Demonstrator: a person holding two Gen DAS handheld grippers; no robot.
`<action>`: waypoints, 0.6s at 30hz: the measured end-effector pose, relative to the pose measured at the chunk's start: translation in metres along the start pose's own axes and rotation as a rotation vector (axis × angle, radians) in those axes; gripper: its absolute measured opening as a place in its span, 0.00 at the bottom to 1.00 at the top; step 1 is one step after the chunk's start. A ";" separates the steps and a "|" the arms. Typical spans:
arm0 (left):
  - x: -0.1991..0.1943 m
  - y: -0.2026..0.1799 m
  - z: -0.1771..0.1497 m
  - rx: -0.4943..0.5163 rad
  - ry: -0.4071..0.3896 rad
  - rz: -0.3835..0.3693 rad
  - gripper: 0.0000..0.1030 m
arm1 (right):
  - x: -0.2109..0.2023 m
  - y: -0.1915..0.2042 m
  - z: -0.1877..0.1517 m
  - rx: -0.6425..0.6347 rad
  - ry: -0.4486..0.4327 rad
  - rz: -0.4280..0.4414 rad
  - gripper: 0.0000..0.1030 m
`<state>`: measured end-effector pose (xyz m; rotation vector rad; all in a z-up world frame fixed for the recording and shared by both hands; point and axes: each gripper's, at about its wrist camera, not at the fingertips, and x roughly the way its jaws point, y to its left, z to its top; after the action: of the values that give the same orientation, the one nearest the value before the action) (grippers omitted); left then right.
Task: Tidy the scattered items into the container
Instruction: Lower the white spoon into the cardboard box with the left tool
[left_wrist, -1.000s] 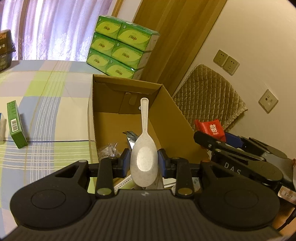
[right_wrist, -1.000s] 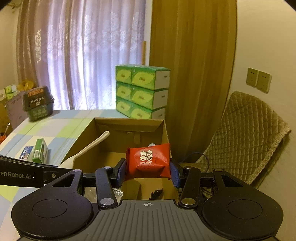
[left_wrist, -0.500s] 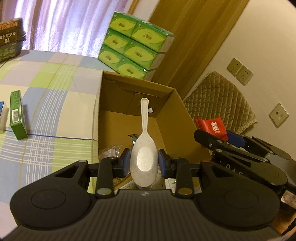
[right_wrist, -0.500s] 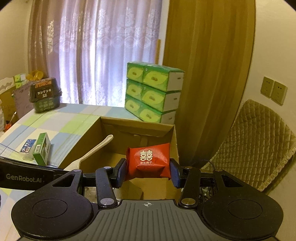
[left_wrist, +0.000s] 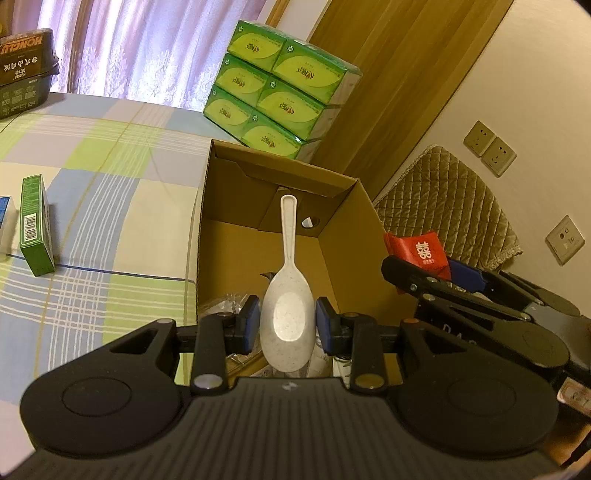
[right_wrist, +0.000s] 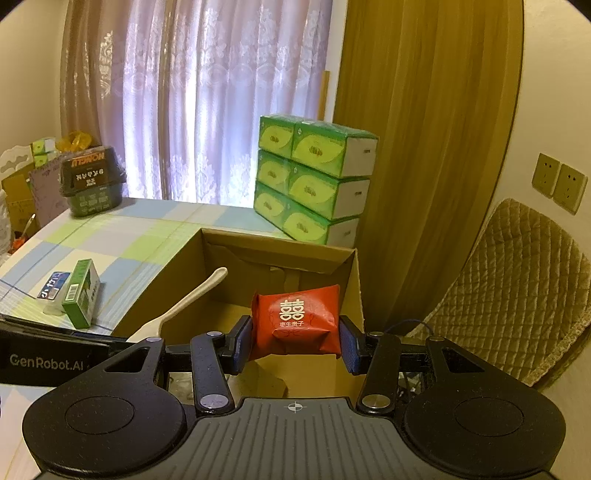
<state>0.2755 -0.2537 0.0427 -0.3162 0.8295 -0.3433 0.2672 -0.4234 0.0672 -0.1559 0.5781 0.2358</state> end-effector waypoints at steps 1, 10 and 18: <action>0.001 0.000 0.000 0.000 0.000 0.000 0.26 | 0.001 -0.001 0.001 0.002 0.002 0.000 0.49; 0.005 0.001 0.002 -0.009 0.000 0.007 0.26 | 0.006 -0.003 0.004 -0.003 0.012 0.006 0.49; 0.006 -0.002 0.004 0.010 -0.004 0.022 0.35 | 0.007 -0.001 0.005 -0.006 0.015 0.008 0.49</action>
<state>0.2817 -0.2573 0.0422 -0.2983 0.8261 -0.3260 0.2754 -0.4224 0.0673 -0.1613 0.5935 0.2443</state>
